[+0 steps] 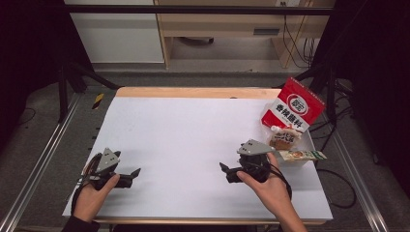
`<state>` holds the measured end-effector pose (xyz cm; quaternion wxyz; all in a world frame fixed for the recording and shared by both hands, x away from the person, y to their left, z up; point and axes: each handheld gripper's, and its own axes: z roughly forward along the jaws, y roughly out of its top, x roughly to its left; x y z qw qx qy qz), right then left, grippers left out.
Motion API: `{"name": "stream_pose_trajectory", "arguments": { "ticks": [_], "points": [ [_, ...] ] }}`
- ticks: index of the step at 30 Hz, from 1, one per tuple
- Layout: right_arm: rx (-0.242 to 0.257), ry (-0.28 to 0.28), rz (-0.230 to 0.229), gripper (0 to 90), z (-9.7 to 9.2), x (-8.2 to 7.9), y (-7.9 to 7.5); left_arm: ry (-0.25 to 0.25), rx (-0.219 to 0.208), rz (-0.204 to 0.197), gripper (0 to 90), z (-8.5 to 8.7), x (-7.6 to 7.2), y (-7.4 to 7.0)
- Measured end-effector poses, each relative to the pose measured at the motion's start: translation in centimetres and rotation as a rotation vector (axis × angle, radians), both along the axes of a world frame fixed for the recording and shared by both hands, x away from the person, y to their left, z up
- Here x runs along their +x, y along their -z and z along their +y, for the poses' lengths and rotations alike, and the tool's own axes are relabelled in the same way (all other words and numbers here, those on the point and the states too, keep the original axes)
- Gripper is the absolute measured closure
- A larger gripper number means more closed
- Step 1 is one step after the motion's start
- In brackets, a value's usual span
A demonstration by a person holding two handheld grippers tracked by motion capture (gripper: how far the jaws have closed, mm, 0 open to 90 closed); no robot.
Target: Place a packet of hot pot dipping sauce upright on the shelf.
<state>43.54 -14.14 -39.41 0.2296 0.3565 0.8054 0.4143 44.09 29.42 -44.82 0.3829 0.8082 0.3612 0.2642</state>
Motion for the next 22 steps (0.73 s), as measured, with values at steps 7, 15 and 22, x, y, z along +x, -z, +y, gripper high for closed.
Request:
{"name": "stream_pose_trajectory", "arguments": {
  "ticks": [7,15,22],
  "points": [
    [-0.002,0.002,0.030,6.9,1.9,0.7,2.4,0.011,-0.004,0.005,3.9,-0.1,0.0,0.0],
    [0.038,0.023,0.074,8.5,3.1,1.9,5.5,0.015,0.006,0.010,3.9,-0.1,0.1,0.1],
    [-0.022,0.018,0.078,8.5,3.6,0.8,6.8,0.012,0.017,0.009,4.0,-0.3,0.1,0.1]
  ]
}}
